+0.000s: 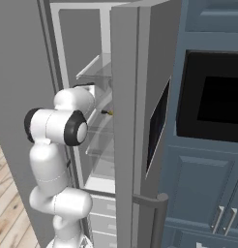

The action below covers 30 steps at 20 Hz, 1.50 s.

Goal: Pick the mango and orange from the fridge and place them inside the tupperware on the counter.

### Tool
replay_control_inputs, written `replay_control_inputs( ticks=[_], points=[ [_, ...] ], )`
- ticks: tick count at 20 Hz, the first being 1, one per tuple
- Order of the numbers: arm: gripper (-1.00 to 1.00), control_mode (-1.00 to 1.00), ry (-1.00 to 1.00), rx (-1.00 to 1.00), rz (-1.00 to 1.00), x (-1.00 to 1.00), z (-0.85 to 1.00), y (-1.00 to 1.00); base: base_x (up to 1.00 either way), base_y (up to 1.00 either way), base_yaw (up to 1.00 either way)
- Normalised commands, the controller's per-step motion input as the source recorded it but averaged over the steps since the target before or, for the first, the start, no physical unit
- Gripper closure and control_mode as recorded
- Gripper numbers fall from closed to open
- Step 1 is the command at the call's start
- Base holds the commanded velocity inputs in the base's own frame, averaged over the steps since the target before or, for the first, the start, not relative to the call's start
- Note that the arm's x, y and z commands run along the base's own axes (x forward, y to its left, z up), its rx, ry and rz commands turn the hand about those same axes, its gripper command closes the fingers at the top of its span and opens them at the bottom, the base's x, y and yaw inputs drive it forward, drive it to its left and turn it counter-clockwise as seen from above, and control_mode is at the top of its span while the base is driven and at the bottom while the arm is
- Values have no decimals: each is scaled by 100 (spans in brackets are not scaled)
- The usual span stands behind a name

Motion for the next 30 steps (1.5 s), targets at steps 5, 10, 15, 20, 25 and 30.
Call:
replay_control_inputs(
  ticks=[5,10,15,20,25,30],
  points=[
    [100,-100,0,0,0,-10,-35,9,0,0,0],
    [100,-100,-9,0,-2,-43,-24,2,0,0,0],
    [100,-100,-12,0,-2,-70,-21,0,0,0,0],
    [100,-100,-10,0,-10,-75,10,0,0,0,0],
    [100,-100,3,-3,-4,-30,74,0,0,0,0],
    [100,-100,13,-7,0,-31,87,0,0,0,0]
  ],
)
